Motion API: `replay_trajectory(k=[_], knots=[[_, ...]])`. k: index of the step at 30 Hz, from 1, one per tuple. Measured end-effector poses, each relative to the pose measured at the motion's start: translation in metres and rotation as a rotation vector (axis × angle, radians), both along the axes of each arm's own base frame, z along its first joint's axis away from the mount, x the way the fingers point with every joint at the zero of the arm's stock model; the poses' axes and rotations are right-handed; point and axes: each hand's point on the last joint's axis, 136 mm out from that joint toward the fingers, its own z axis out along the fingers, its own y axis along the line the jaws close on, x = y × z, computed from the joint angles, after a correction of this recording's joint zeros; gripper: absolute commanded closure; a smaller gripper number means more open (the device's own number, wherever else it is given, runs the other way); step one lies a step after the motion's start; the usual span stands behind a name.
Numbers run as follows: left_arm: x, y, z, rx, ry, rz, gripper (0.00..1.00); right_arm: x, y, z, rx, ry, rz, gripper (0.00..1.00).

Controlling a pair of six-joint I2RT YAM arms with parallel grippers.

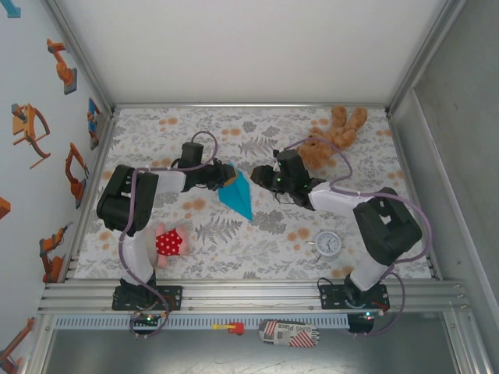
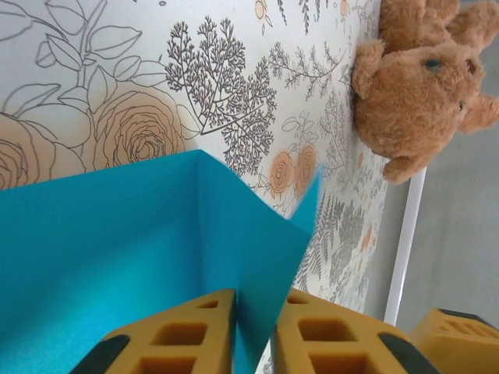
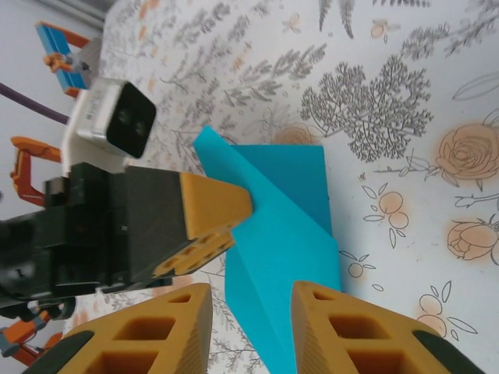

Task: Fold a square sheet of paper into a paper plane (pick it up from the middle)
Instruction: Turn over the paper at the center of the table.

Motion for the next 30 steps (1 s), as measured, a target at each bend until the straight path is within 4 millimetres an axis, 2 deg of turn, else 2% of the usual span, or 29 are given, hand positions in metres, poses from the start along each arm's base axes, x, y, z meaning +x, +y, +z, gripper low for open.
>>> replay_trajectory(k=[5, 7, 16, 19, 24, 30], knots=[[-0.004, 0.009, -0.006, 0.086, -0.002, -0.005, 0.88, 0.001, -0.009, 0.017, 0.002, -0.047, -0.04, 0.7], [-0.006, 0.015, 0.0, 0.144, -0.014, -0.007, 0.88, 0.0, -0.013, 0.021, -0.002, -0.061, -0.056, 0.7], [0.002, 0.049, 0.073, 0.456, -0.169, 0.003, 0.92, -0.012, -0.044, 0.035, -0.061, -0.117, -0.131, 0.69], [0.005, 0.066, 0.087, 0.613, -0.201, 0.01, 0.93, -0.016, -0.054, 0.042, -0.078, -0.144, -0.151, 0.69], [-0.001, 0.096, 0.102, 0.852, -0.236, 0.008, 0.94, -0.02, -0.066, 0.045, -0.113, -0.163, -0.179, 0.69], [0.003, 0.114, 0.135, 1.079, -0.343, 0.015, 0.95, -0.021, -0.073, 0.041, -0.152, -0.163, -0.196, 0.7]])
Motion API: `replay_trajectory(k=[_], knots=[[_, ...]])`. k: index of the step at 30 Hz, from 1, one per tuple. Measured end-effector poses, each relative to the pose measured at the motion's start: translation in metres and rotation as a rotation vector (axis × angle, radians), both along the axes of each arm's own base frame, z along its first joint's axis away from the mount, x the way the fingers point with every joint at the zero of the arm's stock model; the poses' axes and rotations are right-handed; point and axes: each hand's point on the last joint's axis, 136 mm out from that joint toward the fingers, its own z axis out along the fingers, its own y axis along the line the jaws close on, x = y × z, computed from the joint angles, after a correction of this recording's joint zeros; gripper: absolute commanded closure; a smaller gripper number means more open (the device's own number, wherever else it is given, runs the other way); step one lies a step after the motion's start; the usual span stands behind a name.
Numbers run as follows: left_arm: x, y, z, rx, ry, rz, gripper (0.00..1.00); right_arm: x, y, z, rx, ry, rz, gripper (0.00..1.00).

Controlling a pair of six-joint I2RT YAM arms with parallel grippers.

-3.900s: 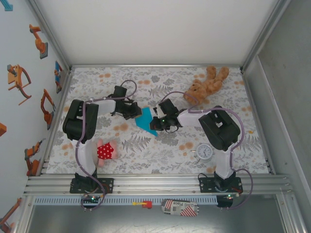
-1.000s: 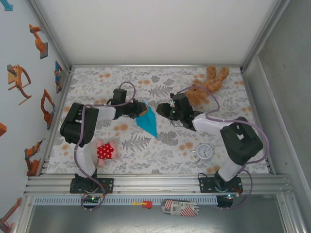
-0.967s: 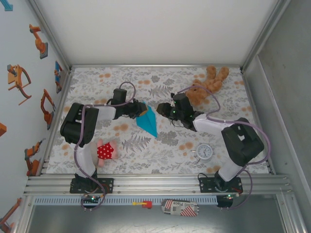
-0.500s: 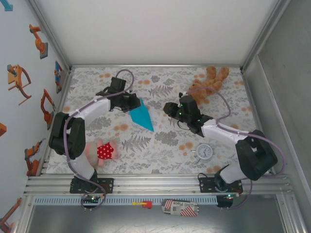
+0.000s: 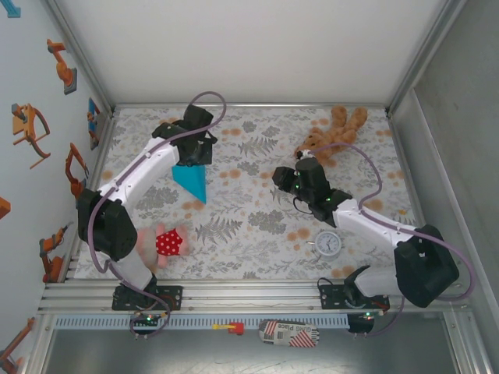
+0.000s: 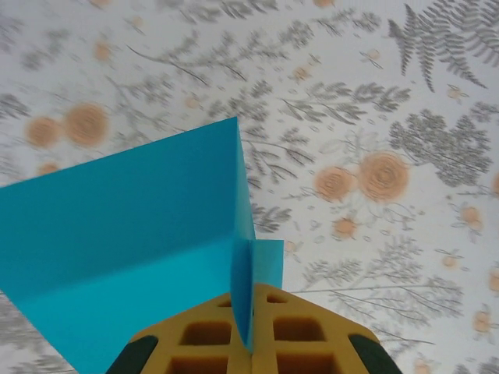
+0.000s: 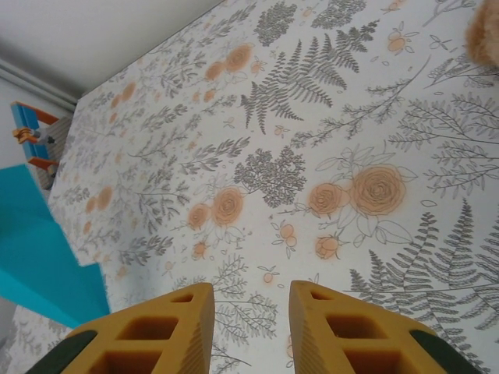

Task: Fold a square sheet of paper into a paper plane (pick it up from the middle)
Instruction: Turn over the paper at the center of the table.

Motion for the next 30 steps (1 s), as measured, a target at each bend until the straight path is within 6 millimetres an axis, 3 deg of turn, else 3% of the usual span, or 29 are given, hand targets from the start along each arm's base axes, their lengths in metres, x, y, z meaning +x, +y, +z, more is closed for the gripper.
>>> replay_trajectory(k=[3, 6, 11, 16, 22, 30], knots=[[0.003, 0.0, 0.011, 0.11, -0.053, -0.016, 0.96, -0.003, -0.005, -0.004, -0.015, 0.009, -0.011, 0.7], [0.007, -0.005, 0.008, 0.239, -0.076, -0.034, 0.96, -0.005, -0.009, -0.005, -0.023, 0.01, -0.022, 0.7], [0.02, -0.025, -0.025, 0.495, -0.063, -0.095, 0.97, -0.012, -0.022, -0.003, -0.039, -0.001, -0.06, 0.71], [0.024, -0.049, -0.063, 0.669, -0.031, -0.17, 0.97, -0.024, -0.048, -0.005, -0.068, 0.003, -0.142, 0.71], [0.027, -0.085, -0.091, 0.697, -0.016, -0.227, 0.94, -0.042, -0.085, -0.01, -0.113, 0.026, -0.275, 0.71], [0.012, -0.116, -0.134, 0.547, 0.096, -0.24, 0.74, -0.061, -0.12, -0.026, -0.177, 0.065, -0.391, 0.71]])
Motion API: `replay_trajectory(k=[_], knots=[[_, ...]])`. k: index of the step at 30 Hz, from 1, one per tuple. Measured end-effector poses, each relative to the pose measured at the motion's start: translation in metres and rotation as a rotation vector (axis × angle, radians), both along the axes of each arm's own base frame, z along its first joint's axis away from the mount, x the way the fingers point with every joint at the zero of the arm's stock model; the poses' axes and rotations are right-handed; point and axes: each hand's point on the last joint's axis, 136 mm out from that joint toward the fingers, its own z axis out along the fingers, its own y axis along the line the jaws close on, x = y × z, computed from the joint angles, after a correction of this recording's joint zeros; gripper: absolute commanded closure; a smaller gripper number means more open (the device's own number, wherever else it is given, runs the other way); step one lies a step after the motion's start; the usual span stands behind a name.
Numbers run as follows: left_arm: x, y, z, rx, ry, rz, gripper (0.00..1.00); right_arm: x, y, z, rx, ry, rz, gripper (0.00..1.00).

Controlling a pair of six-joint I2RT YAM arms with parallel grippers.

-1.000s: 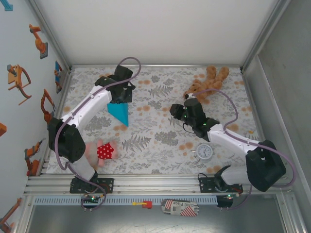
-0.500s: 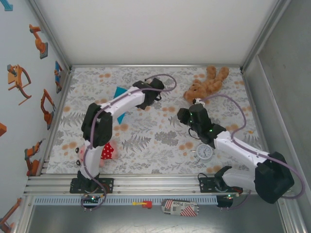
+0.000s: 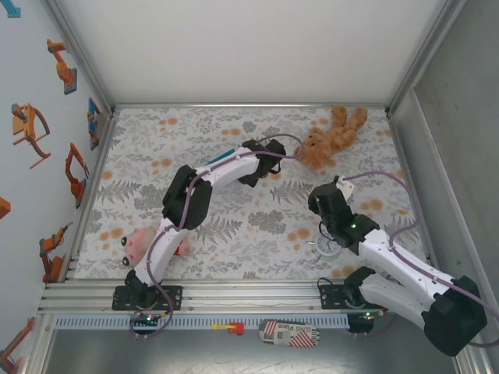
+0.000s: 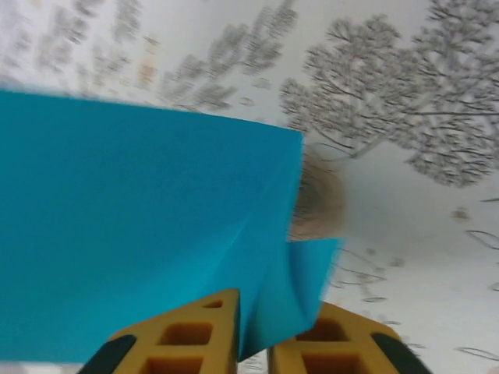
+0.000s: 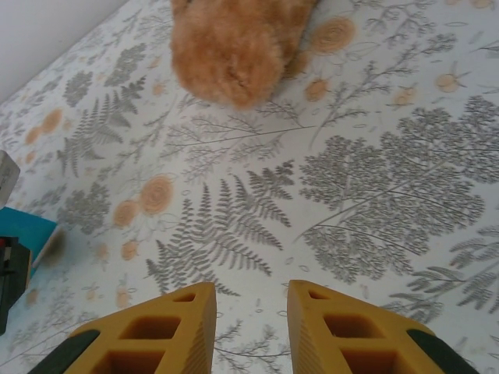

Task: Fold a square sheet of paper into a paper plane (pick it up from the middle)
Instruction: Turn over the paper at the center of the table, then move the paper to the center of the table.

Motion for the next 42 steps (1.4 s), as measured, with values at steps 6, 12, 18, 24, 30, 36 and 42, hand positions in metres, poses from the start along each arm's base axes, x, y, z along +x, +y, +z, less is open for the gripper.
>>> replay_trajectory(k=[6, 12, 18, 24, 30, 36, 42], knots=[[-0.022, -0.024, -0.019, -0.176, 0.14, 0.035, 0.58, -0.003, -0.006, -0.004, -0.017, 0.015, -0.027, 0.71], [-0.044, -0.041, -0.016, -0.329, 0.234, 0.048, 0.5, -0.003, -0.007, -0.011, -0.034, 0.039, -0.029, 0.71], [-0.07, -0.06, 0.017, -0.552, 0.302, 0.035, 0.45, -0.003, -0.007, -0.018, -0.048, 0.059, -0.029, 0.71], [-0.09, -0.073, 0.051, -0.823, 0.364, 0.029, 0.42, 0.0, -0.004, -0.021, -0.057, 0.075, -0.026, 0.68], [-0.074, -0.024, 0.049, -0.968, 0.345, 0.158, 0.31, 0.006, 0.007, -0.027, -0.049, 0.104, 0.004, 0.54], [-0.059, 0.033, 0.02, -0.971, 0.311, 0.311, 0.27, 0.014, 0.023, -0.04, -0.044, 0.159, 0.04, 0.52], [-0.053, 0.047, 0.008, -0.972, 0.302, 0.355, 0.27, 0.022, 0.04, -0.044, -0.007, 0.177, 0.08, 0.51]])
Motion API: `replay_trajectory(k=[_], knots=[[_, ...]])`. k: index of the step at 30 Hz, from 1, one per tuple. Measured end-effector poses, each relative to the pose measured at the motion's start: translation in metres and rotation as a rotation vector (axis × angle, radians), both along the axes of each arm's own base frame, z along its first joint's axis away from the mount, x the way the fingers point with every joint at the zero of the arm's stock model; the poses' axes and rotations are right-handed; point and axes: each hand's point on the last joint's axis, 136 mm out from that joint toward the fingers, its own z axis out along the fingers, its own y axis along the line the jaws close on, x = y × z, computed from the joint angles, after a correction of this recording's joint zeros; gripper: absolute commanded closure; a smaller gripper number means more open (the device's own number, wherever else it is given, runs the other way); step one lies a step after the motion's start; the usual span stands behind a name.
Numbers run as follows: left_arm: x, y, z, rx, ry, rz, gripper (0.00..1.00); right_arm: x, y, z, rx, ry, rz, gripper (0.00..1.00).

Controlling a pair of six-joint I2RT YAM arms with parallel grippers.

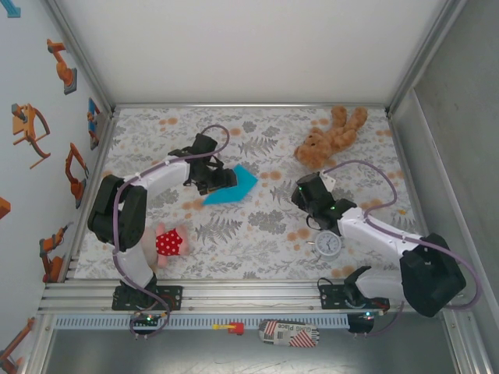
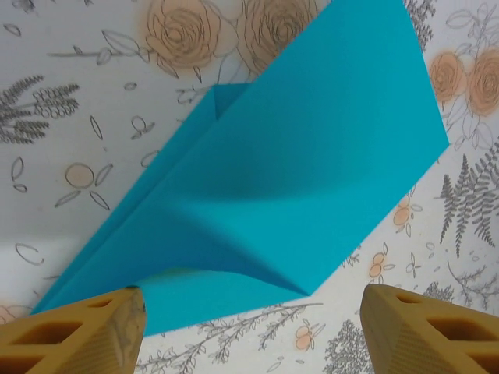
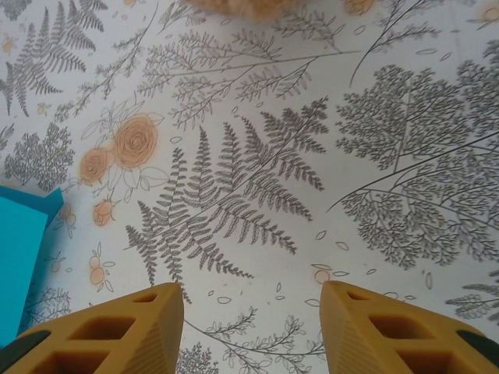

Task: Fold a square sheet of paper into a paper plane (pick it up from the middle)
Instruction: Move the paper to the center of the table.

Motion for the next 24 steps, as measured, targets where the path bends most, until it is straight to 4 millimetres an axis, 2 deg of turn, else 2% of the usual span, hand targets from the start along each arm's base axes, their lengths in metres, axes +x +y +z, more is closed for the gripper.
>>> replay_trajectory(k=[4, 10, 17, 24], knots=[[0.009, 0.001, -0.008, -0.005, -0.002, 0.015, 0.28, 0.004, 0.013, -0.005, 0.037, 0.013, 0.032, 0.5], [0.012, 0.001, -0.035, 0.007, 0.046, 0.039, 0.34, 0.01, 0.042, -0.014, 0.135, 0.038, 0.105, 0.51], [0.015, -0.006, -0.033, -0.044, 0.063, 0.085, 0.39, 0.017, 0.071, -0.017, 0.271, 0.05, 0.15, 0.51], [0.005, -0.018, -0.038, -0.113, 0.118, 0.148, 0.48, 0.019, 0.098, -0.026, 0.422, 0.103, 0.167, 0.56]])
